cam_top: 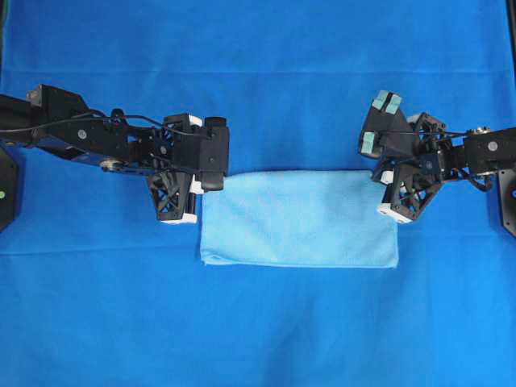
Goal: Fold the light blue towel.
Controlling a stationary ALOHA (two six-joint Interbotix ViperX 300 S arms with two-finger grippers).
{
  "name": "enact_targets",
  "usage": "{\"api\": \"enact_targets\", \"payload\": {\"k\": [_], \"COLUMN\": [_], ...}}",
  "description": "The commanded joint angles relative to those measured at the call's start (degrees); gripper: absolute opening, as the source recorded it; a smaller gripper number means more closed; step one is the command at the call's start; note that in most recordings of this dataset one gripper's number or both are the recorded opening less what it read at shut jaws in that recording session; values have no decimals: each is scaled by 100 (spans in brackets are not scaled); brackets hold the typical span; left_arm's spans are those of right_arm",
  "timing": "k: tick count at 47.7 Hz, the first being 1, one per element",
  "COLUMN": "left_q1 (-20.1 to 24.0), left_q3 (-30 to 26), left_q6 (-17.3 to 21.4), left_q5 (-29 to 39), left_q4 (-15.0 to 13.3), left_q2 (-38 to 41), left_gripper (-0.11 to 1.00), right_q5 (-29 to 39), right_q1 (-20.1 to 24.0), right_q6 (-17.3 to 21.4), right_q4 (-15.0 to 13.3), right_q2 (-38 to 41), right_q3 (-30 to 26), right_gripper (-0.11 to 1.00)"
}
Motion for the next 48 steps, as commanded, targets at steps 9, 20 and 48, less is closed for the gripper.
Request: {"api": "enact_targets", "payload": {"k": [9,20,48], "left_q1": [-9,-18,-62], "left_q3": [-378,-756,-879], "left_q6": [-123,-422,-457], "left_q5": [738,1749,2004], "left_q4": [0,0,9], "left_q2": [-492,-1248,-2118], "left_gripper": [2,2,2], "right_q5": [316,1160,2136], "right_q1": [79,237,457], "right_q6": [44,18,26], "right_q4": [35,35,-9], "right_q2": [-633,-1714,-2821], "right_q3": [-202,-404,-747], "right_gripper": [2,2,1]}}
